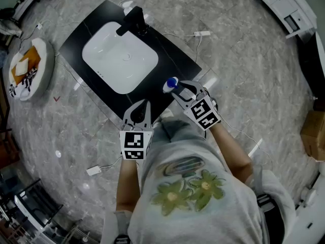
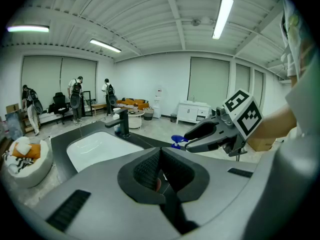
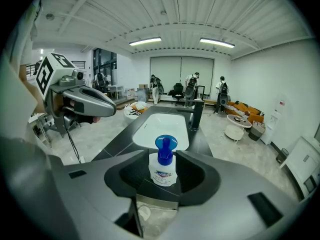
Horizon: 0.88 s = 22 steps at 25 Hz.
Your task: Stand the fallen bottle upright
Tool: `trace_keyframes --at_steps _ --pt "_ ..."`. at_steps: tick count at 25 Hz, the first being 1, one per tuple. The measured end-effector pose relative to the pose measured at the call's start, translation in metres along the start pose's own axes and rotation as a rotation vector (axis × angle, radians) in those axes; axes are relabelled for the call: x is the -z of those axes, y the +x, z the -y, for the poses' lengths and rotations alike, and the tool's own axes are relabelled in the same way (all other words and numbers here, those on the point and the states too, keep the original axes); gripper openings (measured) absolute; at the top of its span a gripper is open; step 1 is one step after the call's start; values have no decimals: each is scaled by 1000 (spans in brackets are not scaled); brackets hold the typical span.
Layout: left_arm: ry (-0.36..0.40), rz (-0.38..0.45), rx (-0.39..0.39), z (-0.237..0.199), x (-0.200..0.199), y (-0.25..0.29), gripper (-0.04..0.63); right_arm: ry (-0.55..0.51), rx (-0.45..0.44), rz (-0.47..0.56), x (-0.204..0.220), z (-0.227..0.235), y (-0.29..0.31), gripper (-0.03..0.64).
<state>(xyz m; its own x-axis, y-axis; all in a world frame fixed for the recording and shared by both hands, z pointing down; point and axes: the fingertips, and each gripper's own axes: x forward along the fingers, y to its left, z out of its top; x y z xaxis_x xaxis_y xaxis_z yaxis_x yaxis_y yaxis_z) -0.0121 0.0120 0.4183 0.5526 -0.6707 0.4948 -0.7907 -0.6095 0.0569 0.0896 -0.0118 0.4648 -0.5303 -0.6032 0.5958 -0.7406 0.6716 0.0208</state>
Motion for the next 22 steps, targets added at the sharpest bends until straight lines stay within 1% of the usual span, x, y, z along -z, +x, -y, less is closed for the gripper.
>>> trace_keyframes --at_steps 9,12,13,16,22 --pt "5 5 32 13 -6 3 17 113 0 30 9 -3 -25 168" --pt "9 6 42 15 -6 4 17 146 -7 67 7 -5 -35 91" --pt "10 6 45 15 -6 5 17 155 -11 80 6 -5 -37 76" --pt "16 11 55 18 -8 4 17 163 -23 106 2 -9 -46 54" --pt "23 21 87 28 -14 1 17 159 -49 141 -1 -18 -63 43"
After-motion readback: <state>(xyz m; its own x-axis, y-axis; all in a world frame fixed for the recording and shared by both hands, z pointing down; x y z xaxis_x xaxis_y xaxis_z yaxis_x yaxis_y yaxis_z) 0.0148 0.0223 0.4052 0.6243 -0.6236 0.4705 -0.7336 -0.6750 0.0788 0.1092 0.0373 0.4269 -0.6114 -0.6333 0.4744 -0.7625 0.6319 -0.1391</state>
